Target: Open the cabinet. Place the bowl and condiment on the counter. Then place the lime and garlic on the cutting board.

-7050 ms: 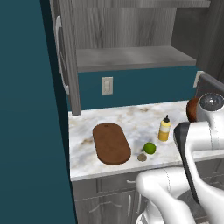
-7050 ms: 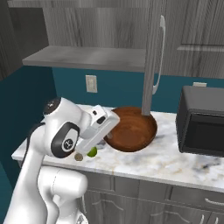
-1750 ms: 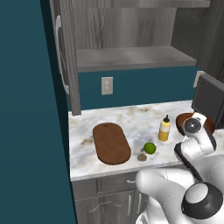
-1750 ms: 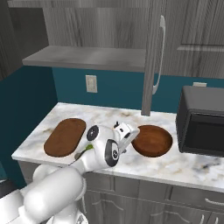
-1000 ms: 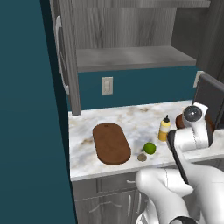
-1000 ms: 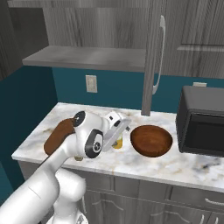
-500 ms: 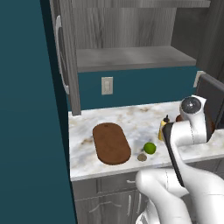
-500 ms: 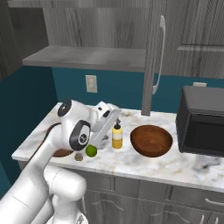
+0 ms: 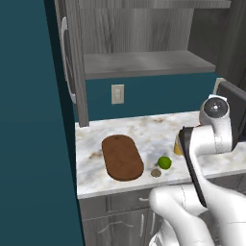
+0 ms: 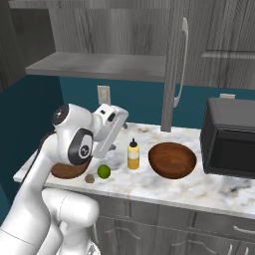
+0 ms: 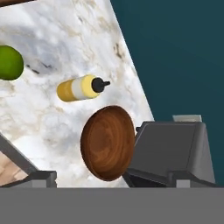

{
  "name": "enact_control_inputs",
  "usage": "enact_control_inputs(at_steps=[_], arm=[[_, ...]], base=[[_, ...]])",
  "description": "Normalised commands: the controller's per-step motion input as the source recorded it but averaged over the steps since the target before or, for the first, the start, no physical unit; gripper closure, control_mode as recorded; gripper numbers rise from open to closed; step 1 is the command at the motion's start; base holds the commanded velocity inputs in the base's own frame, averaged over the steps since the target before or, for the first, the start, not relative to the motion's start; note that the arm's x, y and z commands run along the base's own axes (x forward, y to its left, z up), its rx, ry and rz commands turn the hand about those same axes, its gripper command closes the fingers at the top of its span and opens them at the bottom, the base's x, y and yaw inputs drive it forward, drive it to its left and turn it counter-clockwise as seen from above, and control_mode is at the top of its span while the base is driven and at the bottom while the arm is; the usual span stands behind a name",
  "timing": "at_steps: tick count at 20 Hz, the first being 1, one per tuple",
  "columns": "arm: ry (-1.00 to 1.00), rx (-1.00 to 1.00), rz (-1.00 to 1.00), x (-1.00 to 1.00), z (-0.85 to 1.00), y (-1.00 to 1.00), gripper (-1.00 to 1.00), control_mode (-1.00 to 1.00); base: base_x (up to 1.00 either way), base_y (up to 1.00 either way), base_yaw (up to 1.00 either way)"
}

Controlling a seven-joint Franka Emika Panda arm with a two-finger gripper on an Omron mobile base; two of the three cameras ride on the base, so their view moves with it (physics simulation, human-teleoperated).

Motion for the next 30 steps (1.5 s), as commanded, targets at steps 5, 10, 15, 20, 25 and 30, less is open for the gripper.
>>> enact_control_inputs(at_steps=[5,10,15,20,25,30], arm=[[0.06,-0.02,0.17,0.0,0.24,0.29,-1.0,-1.0],[0.02,-0.04,0.25,0.0,0.14,0.32,-1.0,-1.0],[0.0,-0.15,0.2,-0.02,0.0,0.16,-1.0,-1.0],[0.0,-0.26,0.15,-0.23,0.02,0.08,-1.0,-1.0],[0.02,-0.2,0.14,-0.25,0.27,0.13,-1.0,-1.0],[0.16,-0.12,0.14,-0.16,0.53,0.22,-1.0,-1.0]], base=[[0.0,0.0,0.0],[0.0,0.0,0.0],[0.0,0.0,0.0],[0.0,0.0,0.0],[0.0,0.0,0.0],[0.0,0.0,0.0]])
